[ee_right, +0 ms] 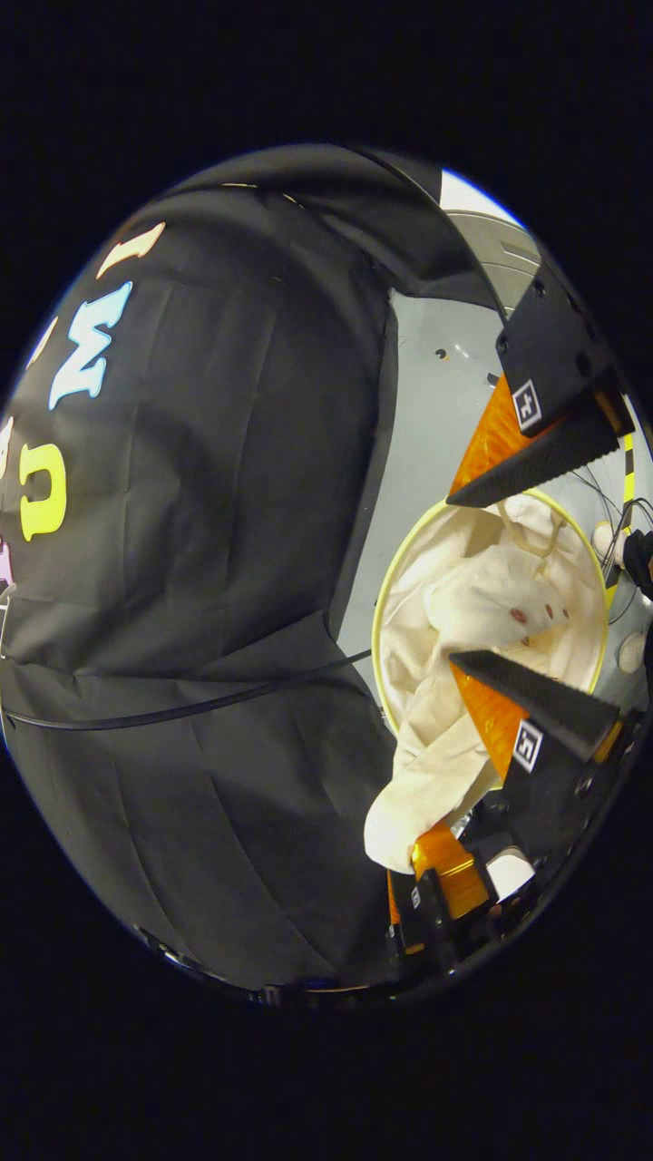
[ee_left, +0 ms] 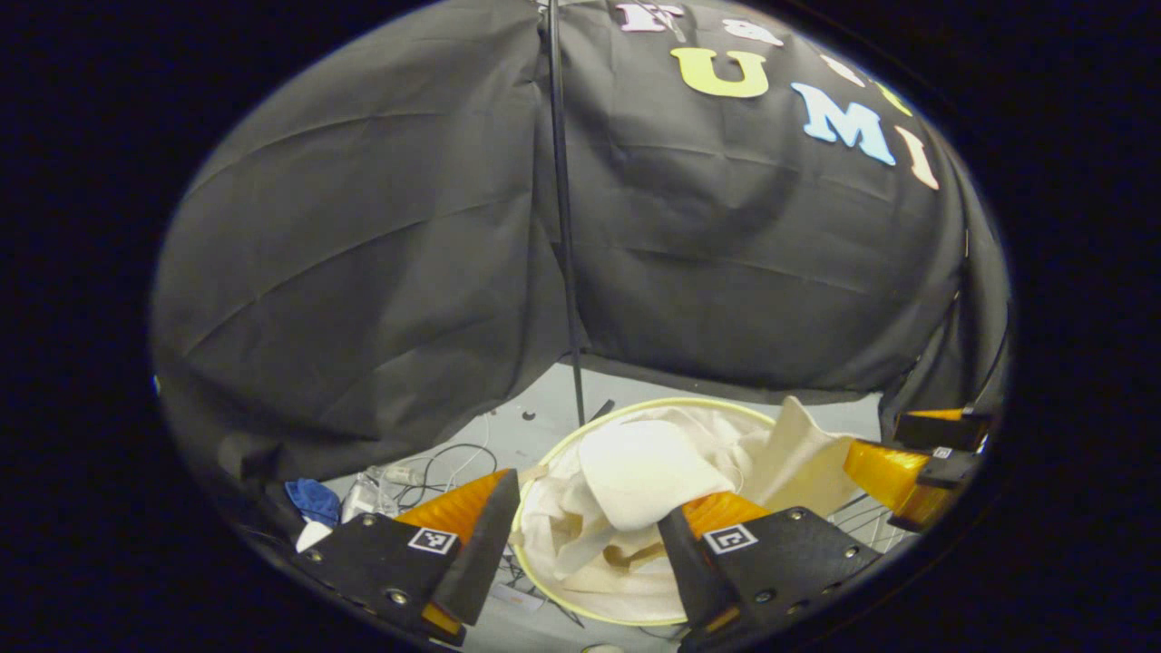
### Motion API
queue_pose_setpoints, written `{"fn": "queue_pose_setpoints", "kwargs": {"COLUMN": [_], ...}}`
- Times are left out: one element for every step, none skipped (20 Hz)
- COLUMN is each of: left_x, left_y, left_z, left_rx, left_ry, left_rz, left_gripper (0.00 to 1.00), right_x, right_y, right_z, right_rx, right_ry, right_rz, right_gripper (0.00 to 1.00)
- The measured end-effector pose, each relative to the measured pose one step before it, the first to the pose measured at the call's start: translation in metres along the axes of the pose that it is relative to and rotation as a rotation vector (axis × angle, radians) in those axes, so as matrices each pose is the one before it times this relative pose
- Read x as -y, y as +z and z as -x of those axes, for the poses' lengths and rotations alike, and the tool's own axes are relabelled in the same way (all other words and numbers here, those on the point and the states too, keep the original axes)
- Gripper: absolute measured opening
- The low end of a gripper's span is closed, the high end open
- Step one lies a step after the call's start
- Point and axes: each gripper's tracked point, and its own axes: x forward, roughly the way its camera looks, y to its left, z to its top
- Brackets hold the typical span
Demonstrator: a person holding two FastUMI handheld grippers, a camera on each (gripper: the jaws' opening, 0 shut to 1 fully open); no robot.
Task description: Grasp the clothes on the hanger with both hands and then place them into the laundry hamper below.
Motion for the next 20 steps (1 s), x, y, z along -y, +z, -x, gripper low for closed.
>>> {"fn": "queue_pose_setpoints", "kwargs": {"left_x": [-0.00028,-0.0003,-0.00341,-0.00267,-0.00229,-0.00076,0.00021,-0.00028,-0.00293,-0.00208,-0.00092,0.00112,-0.0002,0.00058,0.0022,0.00355,0.00586,0.0052,0.00547,0.0065], "left_y": [-0.00024,0.0021,0.0009,0.00837,0.01367,0.0156,0.01732,0.01871,0.02026,0.02072,0.01968,0.01976,0.01684,0.01927,0.01821,0.02189,0.0224,0.02028,0.02246,0.02095], "left_z": [0.00728,0.00743,0.01065,0.00966,0.00951,0.01012,0.01313,0.01134,0.01096,0.01112,0.0123,0.01064,0.01027,0.01207,0.01078,0.00931,0.00925,0.00974,0.00685,0.00462], "left_rx": [-0.00561,-0.0049,-0.01378,0.0077,0.02466,0.02358,0.024,0.03264,0.03598,0.03449,0.03333,0.02971,0.03069,0.03299,0.0297,0.03423,0.0306,0.02931,0.03352,0.03313], "left_ry": [-0.0009,-0.00123,0.00494,-0.00246,-0.00008,-0.00523,-0.00694,-0.0087,-0.00456,-0.00733,-0.00903,-0.01166,-0.01278,-0.01715,-0.01652,-0.01829,-0.01805,-0.01845,-0.01892,-0.0187], "left_rz": [-0.00637,-0.00696,-0.01118,-0.00323,0.00399,0.00616,0.00704,0.00235,-0.00314,-0.00613,-0.00396,-0.00211,-0.00064,-0.00005,-0.00184,-0.00257,-0.00471,-0.00406,-0.00313,-0.00308], "left_gripper": [0.84,0.84,0.83,0.83,0.84,0.84,0.84,0.84,0.84,0.83,0.84,0.84,0.84,0.84,0.84,0.84,0.84,0.84,0.84,0.84], "right_x": [-0.0044,-0.00119,0.0001,0.00083,0.00022,0.00228,0.00037,0.00234,0.00263,0.00432,0.00597,0.00581,0.00614,0.00792,0.00867,0.00841,0.00519,0.00697,0.00824,0.00898], "right_y": [0.00169,0.00777,0.00731,0.01022,0.00889,0.01025,0.00961,0.01354,0.01231,0.01478,0.01511,0.01678,0.01708,0.01928,0.018,0.01813,0.01508,0.01584,0.01533,0.01584], "right_z": [0.01745,0.01179,0.00961,0.01006,0.00882,0.00984,0.01232,0.01264,0.0145,0.01345,0.01383,0.01428,0.01327,0.01275,0.01483,0.01341,0.01064,0.01237,0.01467,0.01278], "right_rx": [0.00791,0.00907,0.00827,0.01302,0.01424,0.01435,0.02172,0.02848,0.02814,0.02974,0.03256,0.03482,0.03704,0.03955,0.04123,0.03647,0.03688,0.02861,0.03084,0.03269], "right_ry": [-0.00019,-0.00438,-0.00335,-0.0015,-0.00322,-0.00413,-0.00514,-0.01093,-0.01268,-0.01456,-0.01628,-0.0167,-0.01752,-0.01963,-0.01832,-0.01909,-0.01592,-0.01809,-0.02447,-0.02114], "right_rz": [0.00897,0.01124,0.01023,0.00837,0.0052,0.00012,-0.00378,-0.00465,-0.00482,-0.00683,-0.00946,-0.01042,-0.00801,-0.00587,-0.00209,-0.0003,-0.00277,-0.001,0.00053,-0.00069], "right_gripper": [0.96,1.0,1.0,1.0,1.0,1.0,1.0,1.0,1.0,1.0,1.0,1.0,1.0,0.96,0.96,0.96,1.0,0.96,0.96,0.96]}}
